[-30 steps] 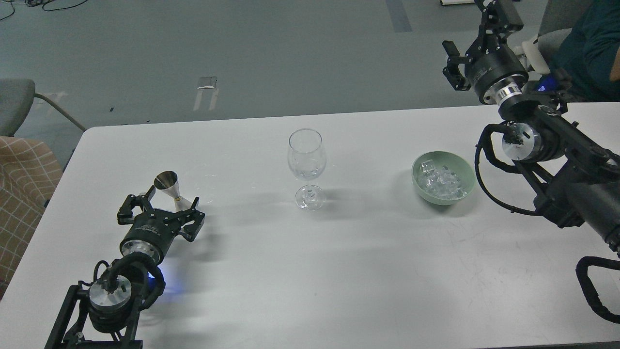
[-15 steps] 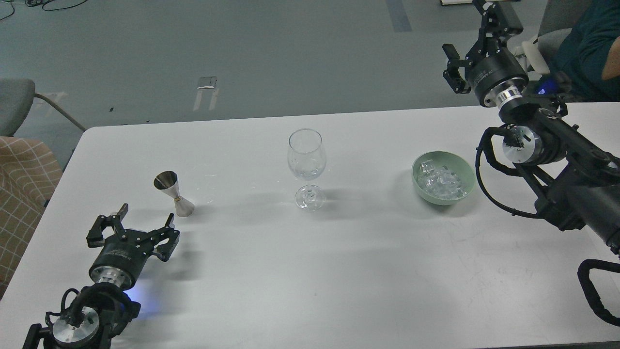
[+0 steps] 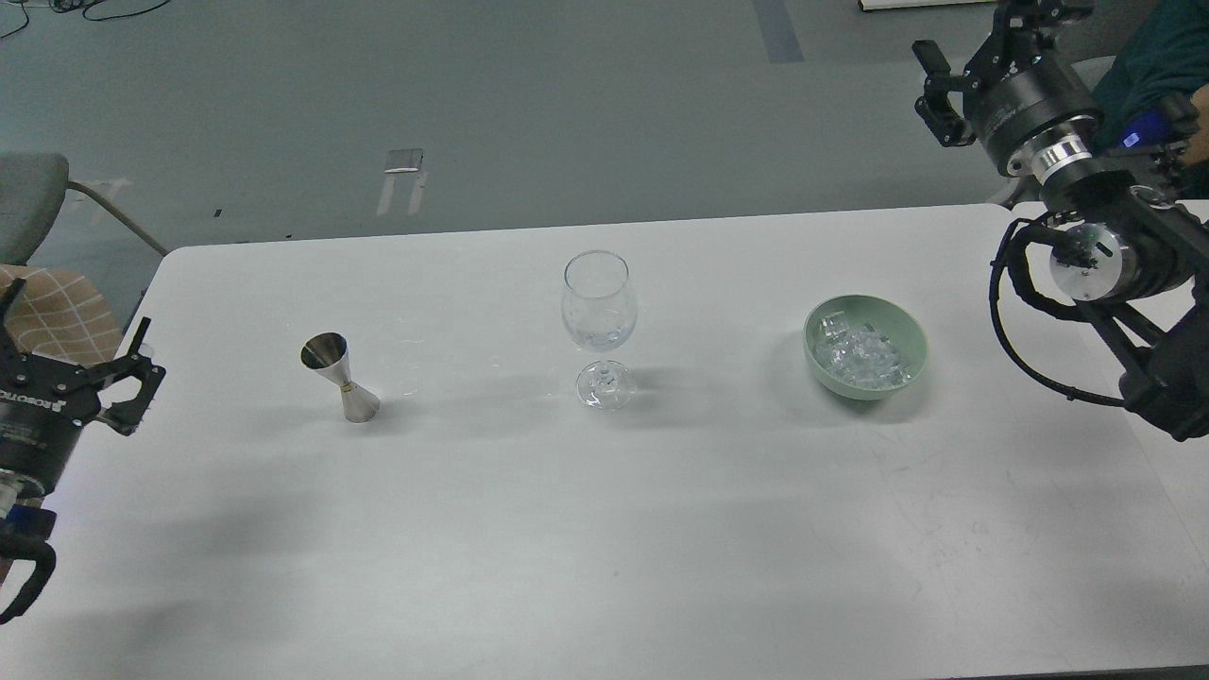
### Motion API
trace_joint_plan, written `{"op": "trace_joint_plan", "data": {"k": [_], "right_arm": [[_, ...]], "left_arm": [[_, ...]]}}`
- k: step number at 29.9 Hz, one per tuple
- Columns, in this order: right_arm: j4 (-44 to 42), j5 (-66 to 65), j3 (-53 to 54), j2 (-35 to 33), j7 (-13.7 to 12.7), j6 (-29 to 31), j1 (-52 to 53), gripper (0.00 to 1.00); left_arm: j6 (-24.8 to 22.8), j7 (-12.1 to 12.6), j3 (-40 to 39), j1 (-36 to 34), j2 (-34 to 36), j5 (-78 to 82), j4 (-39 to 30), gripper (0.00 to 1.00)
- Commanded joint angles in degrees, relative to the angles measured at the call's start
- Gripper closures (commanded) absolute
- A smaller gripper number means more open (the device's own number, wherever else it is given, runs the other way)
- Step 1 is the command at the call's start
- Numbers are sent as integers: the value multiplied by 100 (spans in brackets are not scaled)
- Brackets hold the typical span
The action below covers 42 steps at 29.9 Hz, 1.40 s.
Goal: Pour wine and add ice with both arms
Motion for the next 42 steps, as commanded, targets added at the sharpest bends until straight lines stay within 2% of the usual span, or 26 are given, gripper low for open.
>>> {"op": "trace_joint_plan", "data": {"k": [1,6,9,14,16,20,22,27,31,42], "right_arm": [[107,-9,6,-170,-1,0,50,0],[134,-210,-20,-197,8,9,86,0],[283,-1202,-29,-346,8,0,42,0],[810,-2249,-415,-1022,-1,-9,-11,0],[1239,-2512,-757,-1592,8,-17,-29,0],[1715,-3355,-1171,-2305,8,-17,-125,0],[1987,-4293,-1303,-2692,8,-87,-326,0],[2085,-5910,-1312,-2974,8,-289,-722,0],[2059,-6986,-1321,-2966,8,-386,-1118,0],[1629,-7768,-1523,-2474,8,-378,-1628,1]], "left_arm": [[-60,-47,27,-492,711,296,124,3],[-78,-74,159,-1328,994,1482,300,3],[-78,-214,580,-1952,994,2458,300,3],[-60,-513,1239,-2638,994,3460,300,3],[-25,-618,1590,-2901,985,3715,300,3],[10,-698,1934,-3069,915,3734,309,3],[10,-698,2005,-3078,810,3725,300,3],[10,-698,2005,-3078,616,3734,300,3],[10,-698,2005,-3078,607,3734,291,3],[10,-698,2005,-3078,353,3734,221,3]]}}
